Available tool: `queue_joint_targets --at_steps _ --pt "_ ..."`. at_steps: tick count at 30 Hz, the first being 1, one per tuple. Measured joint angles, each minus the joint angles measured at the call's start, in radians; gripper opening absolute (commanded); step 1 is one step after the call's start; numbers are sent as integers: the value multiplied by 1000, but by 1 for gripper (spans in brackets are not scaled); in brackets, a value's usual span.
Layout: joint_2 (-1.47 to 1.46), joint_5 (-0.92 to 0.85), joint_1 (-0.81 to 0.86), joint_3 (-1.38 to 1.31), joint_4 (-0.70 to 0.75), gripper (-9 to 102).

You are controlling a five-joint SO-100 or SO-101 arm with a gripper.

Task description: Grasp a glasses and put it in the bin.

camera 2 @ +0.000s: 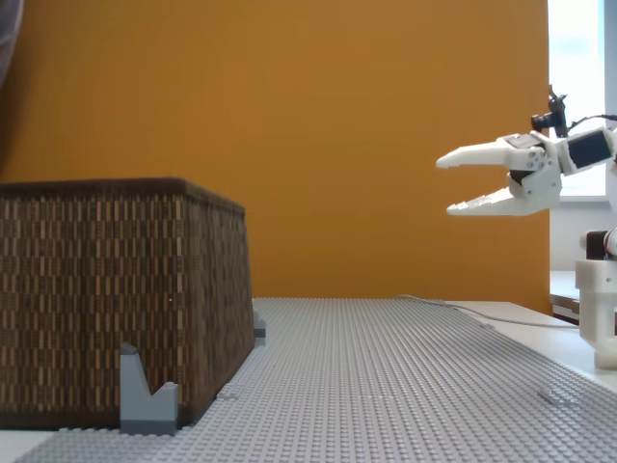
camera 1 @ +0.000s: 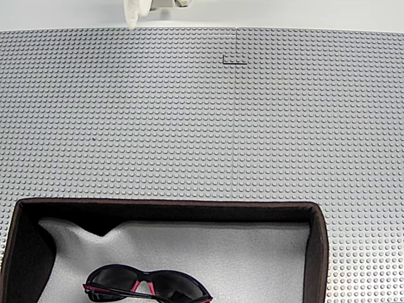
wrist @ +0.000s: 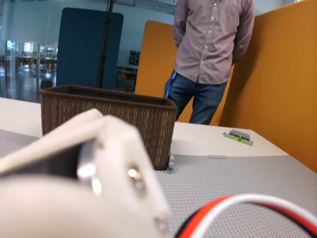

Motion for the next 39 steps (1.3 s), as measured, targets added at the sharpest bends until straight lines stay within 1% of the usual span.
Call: queue_joint_targets --at_steps 8,18,24,39 --pt "3 -18 -3 0 -12 27" --pt "35 -14 -3 20 49 27" --pt "37 -14 21 20 54 27" --pt "20 2 12 11 72 26"
